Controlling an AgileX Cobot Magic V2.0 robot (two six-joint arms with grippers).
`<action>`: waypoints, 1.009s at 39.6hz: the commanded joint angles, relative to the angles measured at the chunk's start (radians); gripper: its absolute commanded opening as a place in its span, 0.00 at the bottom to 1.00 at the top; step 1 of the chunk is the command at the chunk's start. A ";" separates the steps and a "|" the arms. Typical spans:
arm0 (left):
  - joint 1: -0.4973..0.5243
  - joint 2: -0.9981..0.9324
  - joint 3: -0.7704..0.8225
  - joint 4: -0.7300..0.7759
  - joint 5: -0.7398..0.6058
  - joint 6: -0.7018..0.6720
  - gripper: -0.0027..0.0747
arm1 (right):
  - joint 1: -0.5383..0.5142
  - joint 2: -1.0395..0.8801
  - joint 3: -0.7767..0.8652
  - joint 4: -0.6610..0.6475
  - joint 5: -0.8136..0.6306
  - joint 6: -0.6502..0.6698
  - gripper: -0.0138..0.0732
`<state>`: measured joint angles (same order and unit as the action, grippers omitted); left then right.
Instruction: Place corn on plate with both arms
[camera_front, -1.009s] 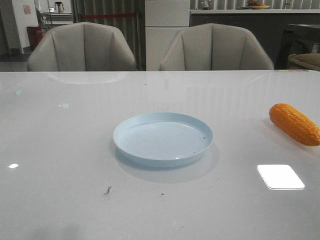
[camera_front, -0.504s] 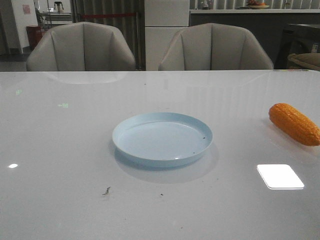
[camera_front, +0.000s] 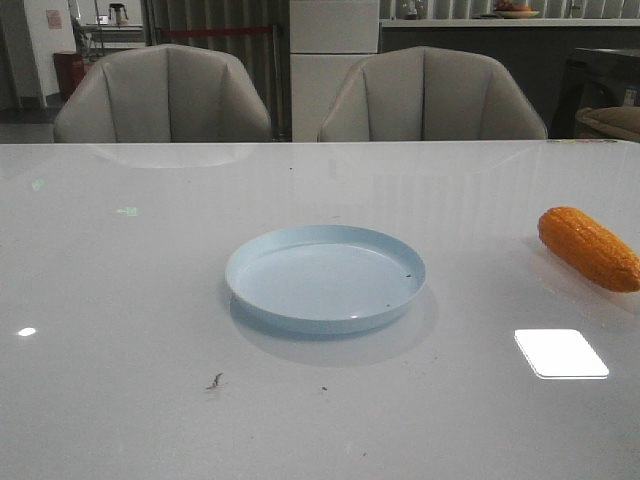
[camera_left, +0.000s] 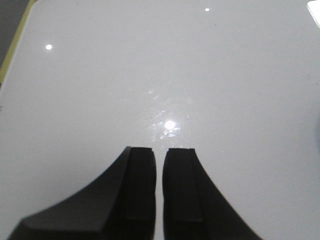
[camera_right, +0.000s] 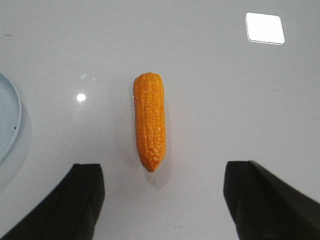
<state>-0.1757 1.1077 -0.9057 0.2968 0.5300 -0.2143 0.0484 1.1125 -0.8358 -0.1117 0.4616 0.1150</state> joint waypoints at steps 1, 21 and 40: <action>0.000 -0.026 0.041 -0.044 -0.193 -0.014 0.24 | 0.001 0.057 -0.125 -0.017 -0.055 -0.002 0.84; 0.000 -0.032 0.116 -0.110 -0.228 -0.014 0.24 | 0.001 0.540 -0.591 -0.053 0.146 -0.002 0.84; 0.000 -0.032 0.116 -0.110 -0.228 -0.014 0.24 | 0.001 0.758 -0.622 -0.039 0.222 -0.002 0.84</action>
<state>-0.1751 1.0976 -0.7622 0.1903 0.3644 -0.2143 0.0484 1.9024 -1.4213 -0.1430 0.7178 0.1176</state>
